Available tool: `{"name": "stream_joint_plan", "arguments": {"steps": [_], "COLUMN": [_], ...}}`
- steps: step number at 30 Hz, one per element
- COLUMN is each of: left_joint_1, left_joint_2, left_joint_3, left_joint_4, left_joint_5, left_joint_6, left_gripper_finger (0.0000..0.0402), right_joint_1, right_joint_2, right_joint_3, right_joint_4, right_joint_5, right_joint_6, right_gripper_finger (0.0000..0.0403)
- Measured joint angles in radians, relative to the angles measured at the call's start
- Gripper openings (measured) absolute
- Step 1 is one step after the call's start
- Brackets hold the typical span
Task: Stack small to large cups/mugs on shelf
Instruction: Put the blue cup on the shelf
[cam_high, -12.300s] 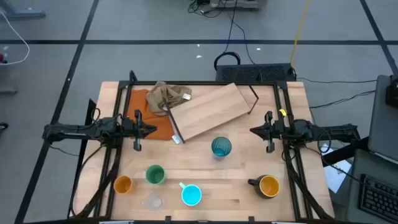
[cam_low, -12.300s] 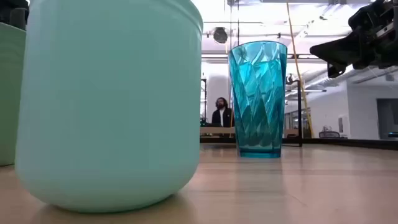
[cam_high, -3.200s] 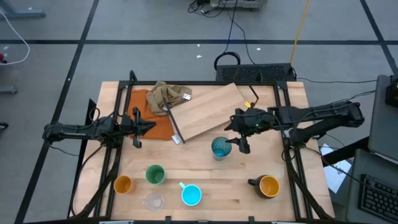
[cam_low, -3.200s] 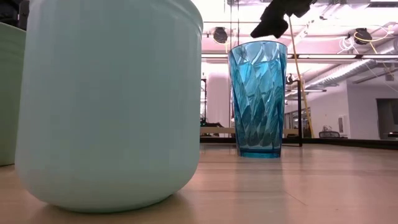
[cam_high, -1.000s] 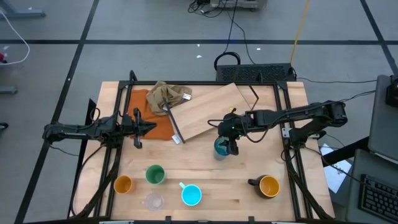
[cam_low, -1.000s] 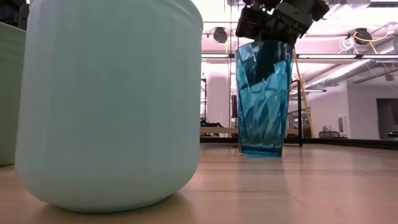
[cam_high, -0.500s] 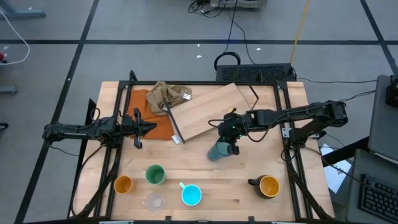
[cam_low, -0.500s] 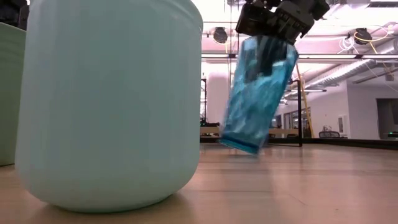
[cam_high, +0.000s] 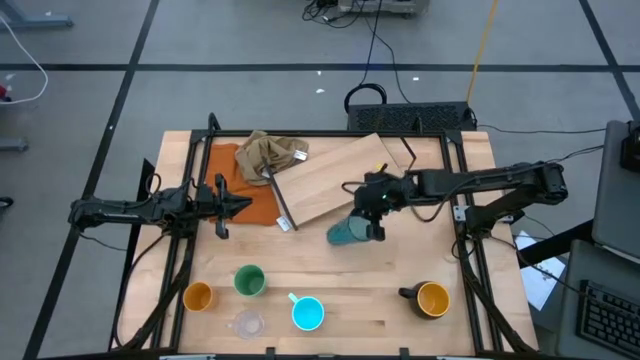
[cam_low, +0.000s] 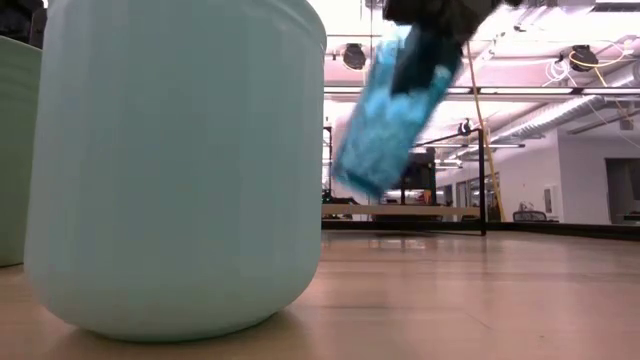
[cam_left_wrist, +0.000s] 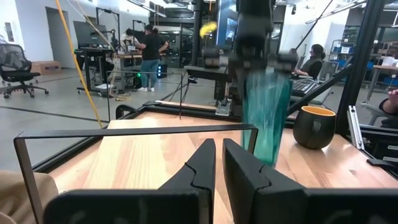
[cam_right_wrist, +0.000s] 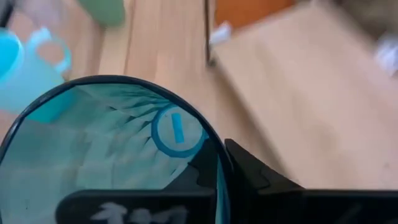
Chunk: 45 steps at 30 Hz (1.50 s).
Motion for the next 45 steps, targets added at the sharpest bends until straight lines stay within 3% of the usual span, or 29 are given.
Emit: {"name": "stream_joint_plan", "arguments": {"steps": [11,25,34,40,45], "left_joint_1": [0.0,0.0,0.0,0.0,0.0], "left_joint_2": [0.0,0.0,0.0,0.0,0.0], "left_joint_3": [0.0,0.0,0.0,0.0,0.0], "left_joint_4": [0.003,0.002,0.002,0.001,0.002], "left_joint_5": [0.001,0.001,0.002,0.002,0.002], "left_joint_6": [-0.009,-0.012,-0.024,-0.026,-0.031], "left_gripper_finger": [0.0033,0.0033,0.0033,0.0033,0.0033], "right_joint_1": [-0.046,-0.084,0.001,0.051,0.056], "right_joint_2": [-0.14,-0.204,-0.19,-0.152,-0.114], "right_joint_3": [0.159,0.16,0.16,0.16,0.16], "right_joint_4": [-0.031,-0.028,0.017,0.047,0.053], "right_joint_5": [0.159,0.186,0.605,0.952,1.037], "right_joint_6": [-0.122,-0.123,-0.23,-0.366,-0.433], "right_gripper_finger": [0.0001,0.0,0.0,0.0,0.0]}}
